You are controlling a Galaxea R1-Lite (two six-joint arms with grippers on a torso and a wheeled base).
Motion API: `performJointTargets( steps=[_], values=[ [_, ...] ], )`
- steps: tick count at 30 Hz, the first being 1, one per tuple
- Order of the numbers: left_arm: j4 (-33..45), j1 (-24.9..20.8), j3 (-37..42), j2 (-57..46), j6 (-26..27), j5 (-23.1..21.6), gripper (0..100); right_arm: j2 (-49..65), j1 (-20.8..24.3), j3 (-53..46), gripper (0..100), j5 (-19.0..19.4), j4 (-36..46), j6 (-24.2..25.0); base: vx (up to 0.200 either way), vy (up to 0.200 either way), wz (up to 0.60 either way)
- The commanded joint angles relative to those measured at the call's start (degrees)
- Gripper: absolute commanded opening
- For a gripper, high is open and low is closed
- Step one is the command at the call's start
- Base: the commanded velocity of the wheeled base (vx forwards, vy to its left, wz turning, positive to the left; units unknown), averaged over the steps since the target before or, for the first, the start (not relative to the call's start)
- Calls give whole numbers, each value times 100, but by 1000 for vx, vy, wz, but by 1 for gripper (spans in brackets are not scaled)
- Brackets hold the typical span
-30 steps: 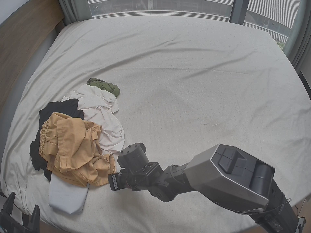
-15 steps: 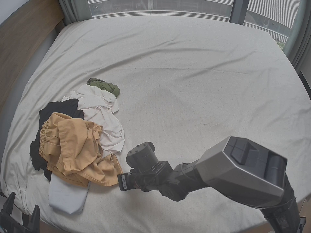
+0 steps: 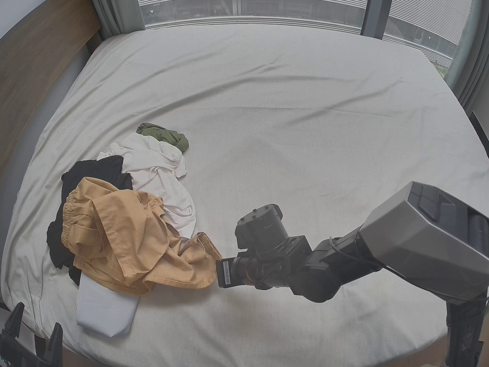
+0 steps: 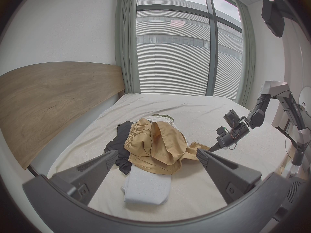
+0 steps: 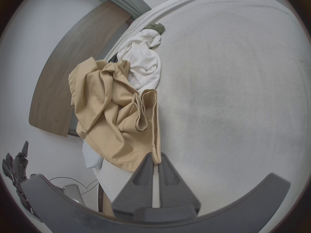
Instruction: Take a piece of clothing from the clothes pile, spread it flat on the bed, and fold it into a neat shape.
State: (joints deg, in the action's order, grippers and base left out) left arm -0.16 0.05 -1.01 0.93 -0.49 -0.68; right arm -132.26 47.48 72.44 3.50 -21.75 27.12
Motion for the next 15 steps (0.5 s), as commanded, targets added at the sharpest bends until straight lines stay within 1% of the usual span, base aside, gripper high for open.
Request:
performJointTargets(
  steps=[1, 10, 12, 15],
  values=[
    [-2, 4, 101, -93, -4, -2, 100, 306, -143, -371, 0, -7, -269, -32, 0, 0, 0],
    [-2, 4, 101, -93, -4, -2, 100, 569, -406, -1118, 0, -7, -849, -41, 0, 0, 0],
    [-2, 4, 101, -93, 5, -2, 100, 692, -521, -1355, 0, -7, -1077, -49, 0, 0, 0],
    [-2, 4, 101, -93, 5, -2, 100, 815, -626, -1548, 0, -7, -1200, -58, 0, 0, 0]
  ],
)
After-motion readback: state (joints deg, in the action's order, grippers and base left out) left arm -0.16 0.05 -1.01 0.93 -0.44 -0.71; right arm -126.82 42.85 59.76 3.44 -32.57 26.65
